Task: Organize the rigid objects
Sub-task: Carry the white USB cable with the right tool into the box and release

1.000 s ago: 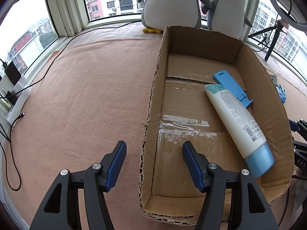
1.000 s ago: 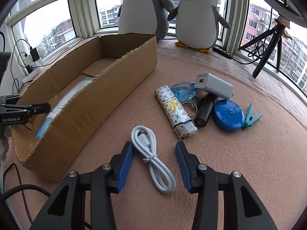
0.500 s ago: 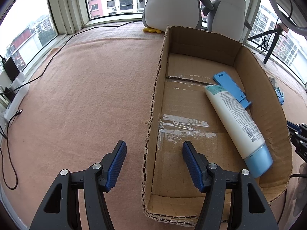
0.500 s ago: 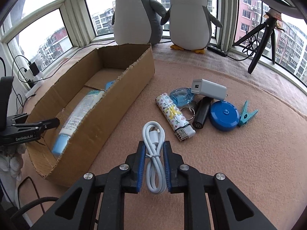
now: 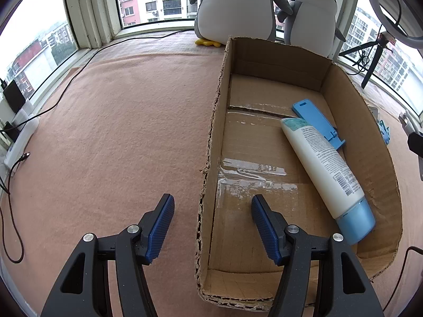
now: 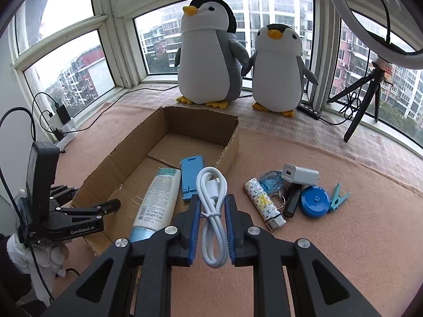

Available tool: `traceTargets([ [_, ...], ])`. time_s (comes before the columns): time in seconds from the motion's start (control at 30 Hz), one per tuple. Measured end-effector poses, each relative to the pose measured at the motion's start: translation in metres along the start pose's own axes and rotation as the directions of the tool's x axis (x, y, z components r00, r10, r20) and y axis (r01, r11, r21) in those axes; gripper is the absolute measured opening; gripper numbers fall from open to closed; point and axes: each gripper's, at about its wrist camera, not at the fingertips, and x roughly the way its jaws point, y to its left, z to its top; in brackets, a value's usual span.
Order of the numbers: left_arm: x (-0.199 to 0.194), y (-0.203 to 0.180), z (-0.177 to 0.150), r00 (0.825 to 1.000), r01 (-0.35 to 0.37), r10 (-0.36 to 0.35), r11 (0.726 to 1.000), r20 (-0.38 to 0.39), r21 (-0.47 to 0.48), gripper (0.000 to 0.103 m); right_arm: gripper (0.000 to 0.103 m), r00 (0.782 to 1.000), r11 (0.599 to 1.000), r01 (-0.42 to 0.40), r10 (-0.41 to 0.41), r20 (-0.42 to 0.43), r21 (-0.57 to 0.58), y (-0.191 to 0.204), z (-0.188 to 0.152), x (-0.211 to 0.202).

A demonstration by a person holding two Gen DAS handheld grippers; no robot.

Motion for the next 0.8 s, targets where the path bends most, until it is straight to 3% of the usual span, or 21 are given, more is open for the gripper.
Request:
traceTargets([
  [0.8,-0.001,0.000,0.000,1.000,0.016,-0.016,1.000,0.011,0.000,0.065,0.016,0.994,0.994,-0.109,0.109,-0.008,0.007,0.066,0.041,0.030],
])
